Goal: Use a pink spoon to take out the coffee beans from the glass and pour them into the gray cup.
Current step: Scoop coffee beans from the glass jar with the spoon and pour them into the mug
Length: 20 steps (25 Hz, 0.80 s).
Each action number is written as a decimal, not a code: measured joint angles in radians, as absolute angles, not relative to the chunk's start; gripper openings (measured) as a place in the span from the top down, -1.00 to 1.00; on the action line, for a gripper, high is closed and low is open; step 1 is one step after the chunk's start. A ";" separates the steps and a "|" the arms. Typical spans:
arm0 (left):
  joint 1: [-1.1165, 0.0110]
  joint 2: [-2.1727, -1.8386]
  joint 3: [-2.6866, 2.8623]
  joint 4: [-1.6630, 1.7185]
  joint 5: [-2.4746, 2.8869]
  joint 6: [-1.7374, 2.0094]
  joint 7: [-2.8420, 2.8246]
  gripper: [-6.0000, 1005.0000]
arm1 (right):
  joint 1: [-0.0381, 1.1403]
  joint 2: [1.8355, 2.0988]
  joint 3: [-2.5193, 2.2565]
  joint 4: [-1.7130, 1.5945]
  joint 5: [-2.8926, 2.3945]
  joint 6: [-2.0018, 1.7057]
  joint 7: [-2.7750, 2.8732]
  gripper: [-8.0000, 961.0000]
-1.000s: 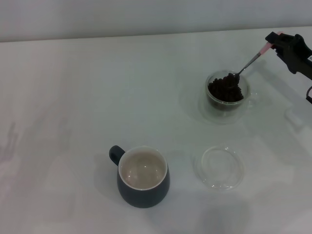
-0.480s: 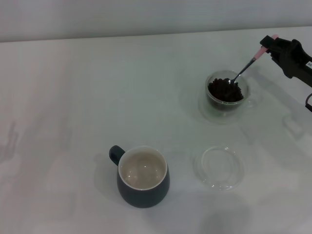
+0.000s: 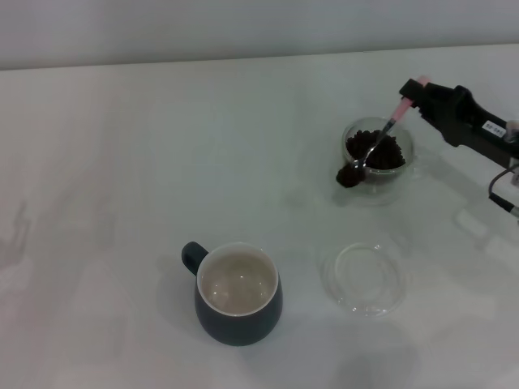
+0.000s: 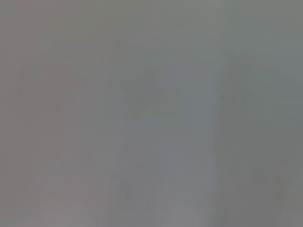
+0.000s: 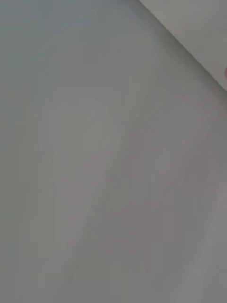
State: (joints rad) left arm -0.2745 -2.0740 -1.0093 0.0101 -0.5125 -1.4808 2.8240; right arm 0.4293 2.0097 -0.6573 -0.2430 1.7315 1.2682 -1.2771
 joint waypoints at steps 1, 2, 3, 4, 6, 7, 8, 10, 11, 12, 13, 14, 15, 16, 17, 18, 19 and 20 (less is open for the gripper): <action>-0.276 -2.074 -1.009 0.010 -0.512 -1.474 2.824 -0.13 | 0.433 2.010 -0.664 -0.241 1.732 1.277 -1.280 0.68; -0.277 -2.074 -1.009 0.010 -0.511 -1.466 2.824 -0.13 | 0.436 2.011 -0.670 -0.239 1.731 1.285 -1.283 0.68; -0.278 -2.075 -1.009 0.010 -0.510 -1.464 2.824 -0.13 | 0.438 2.011 -0.676 -0.237 1.731 1.291 -1.284 0.68; -0.279 -2.075 -1.009 0.009 -0.507 -1.460 2.824 -0.13 | 0.441 2.012 -0.682 -0.237 1.731 1.298 -1.284 0.68; -0.279 -2.075 -1.009 0.009 -0.506 -1.459 2.824 -0.13 | 0.447 2.013 -0.695 -0.236 1.731 1.308 -1.284 0.68; -0.279 -2.075 -1.009 0.009 -0.505 -1.457 2.824 -0.13 | 0.452 2.015 -0.703 -0.236 1.731 1.312 -1.284 0.68; -0.279 -2.075 -1.009 0.009 -0.505 -1.457 2.824 -0.13 | 0.456 2.016 -0.710 -0.236 1.731 1.316 -1.284 0.68; -0.278 -2.075 -1.009 0.010 -0.505 -1.453 2.824 -0.13 | 0.465 2.018 -0.730 -0.235 1.731 1.323 -1.284 0.68; -0.278 -2.075 -1.009 0.010 -0.505 -1.453 2.824 -0.13 | 0.468 2.020 -0.740 -0.235 1.731 1.327 -1.283 0.68; -0.279 -2.075 -1.009 0.010 -0.505 -1.453 2.824 -0.13 | 0.472 2.021 -0.752 -0.234 1.731 1.330 -1.281 0.68; -0.279 -2.075 -1.009 0.010 -0.505 -1.453 2.824 -0.13 | 0.476 2.022 -0.762 -0.230 1.733 1.334 -1.279 0.68; -0.282 -2.075 -1.009 0.010 -0.505 -1.453 2.824 -0.13 | 0.482 2.023 -0.770 -0.224 1.735 1.339 -1.277 0.68; -0.284 -2.075 -1.009 0.012 -0.505 -1.452 2.824 -0.13 | 0.488 2.023 -0.775 -0.213 1.736 1.344 -1.277 0.68; -0.286 -2.074 -1.009 0.013 -0.505 -1.452 2.824 -0.13 | 0.496 2.023 -0.778 -0.202 1.736 1.351 -1.277 0.68; -0.286 -2.074 -1.009 0.014 -0.505 -1.450 2.824 -0.13 | 0.502 2.023 -0.779 -0.190 1.735 1.359 -1.278 0.68; -0.287 -2.074 -1.009 0.014 -0.505 -1.446 2.824 -0.13 | 0.507 2.023 -0.780 -0.180 1.733 1.365 -1.278 0.68; -0.287 -2.074 -1.009 0.012 -0.505 -1.441 2.824 -0.13 | 0.511 2.023 -0.783 -0.172 1.733 1.372 -1.279 0.68; -0.288 -2.074 -1.009 0.010 -0.505 -1.435 2.824 -0.13 | 0.514 2.023 -0.786 -0.168 1.733 1.377 -1.280 0.68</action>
